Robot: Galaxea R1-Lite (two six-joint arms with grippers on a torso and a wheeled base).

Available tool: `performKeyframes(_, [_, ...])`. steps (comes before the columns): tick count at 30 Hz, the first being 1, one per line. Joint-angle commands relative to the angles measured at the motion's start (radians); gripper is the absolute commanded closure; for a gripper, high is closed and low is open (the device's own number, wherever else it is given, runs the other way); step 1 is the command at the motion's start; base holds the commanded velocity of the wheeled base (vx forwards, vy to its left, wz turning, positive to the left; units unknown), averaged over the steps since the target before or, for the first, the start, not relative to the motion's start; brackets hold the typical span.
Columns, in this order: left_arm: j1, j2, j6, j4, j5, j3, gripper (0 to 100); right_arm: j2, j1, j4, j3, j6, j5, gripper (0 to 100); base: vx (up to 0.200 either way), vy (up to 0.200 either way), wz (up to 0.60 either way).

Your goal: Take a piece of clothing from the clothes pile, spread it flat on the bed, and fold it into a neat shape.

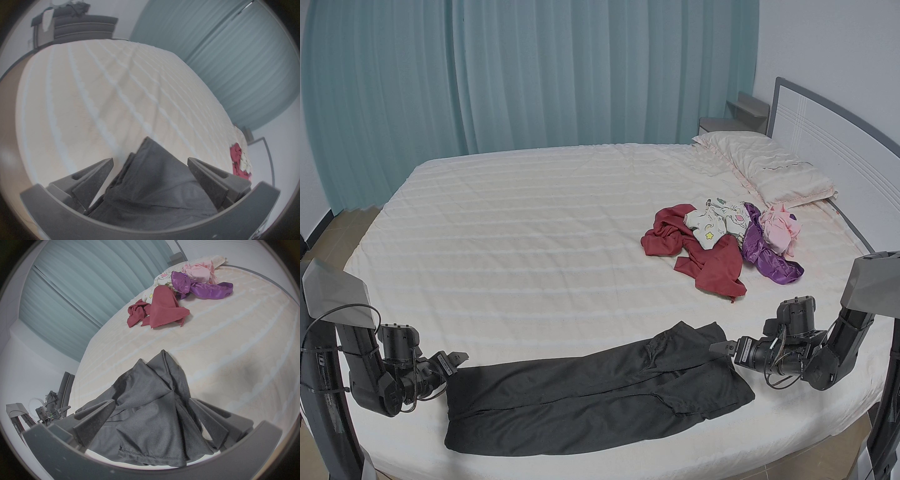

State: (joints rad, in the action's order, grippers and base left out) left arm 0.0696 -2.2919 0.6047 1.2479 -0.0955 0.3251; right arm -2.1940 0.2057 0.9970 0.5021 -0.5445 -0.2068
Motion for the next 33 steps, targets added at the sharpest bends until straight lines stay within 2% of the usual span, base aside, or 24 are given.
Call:
performKeyframes(1, [0.007, -0.064, 0.001, 0.021, -0.001, 0.009, 0, -0.009, 0.007, 0.0, -0.002, 0.0, 0.0, 0, 0.0, 0.0, 0.0])
performKeyframes(12, [0.001, -0.086, 0.001, 0.025, 0.0, 0.015, 0, -0.012, 0.006, 0.0, -0.007, 0.0, 0.0, 0, 0.0, 0.0, 0.0])
performKeyframes(13, [0.001, -0.089, 0.0, 0.027, 0.002, 0.017, 100, -0.012, 0.006, 0.0, -0.007, 0.0, 0.0, 0, 0.0, 0.0, 0.0])
performKeyframes(22, [0.013, -0.09, 0.007, 0.028, 0.054, 0.025, 100, -0.012, 0.006, 0.0, -0.008, 0.001, 0.0, 0, 0.0, 0.0, 0.0])
performKeyframes(28, [0.018, -0.084, 0.083, 0.028, 0.083, 0.069, 100, -0.012, 0.006, 0.0, -0.008, 0.0, 0.0, 0, 0.0, 0.0, 0.0])
performKeyframes(33, [0.029, -0.083, 0.09, 0.03, 0.094, 0.083, 100, -0.012, 0.006, 0.0, -0.007, 0.0, 0.0, 0, 0.0, 0.0, 0.0])
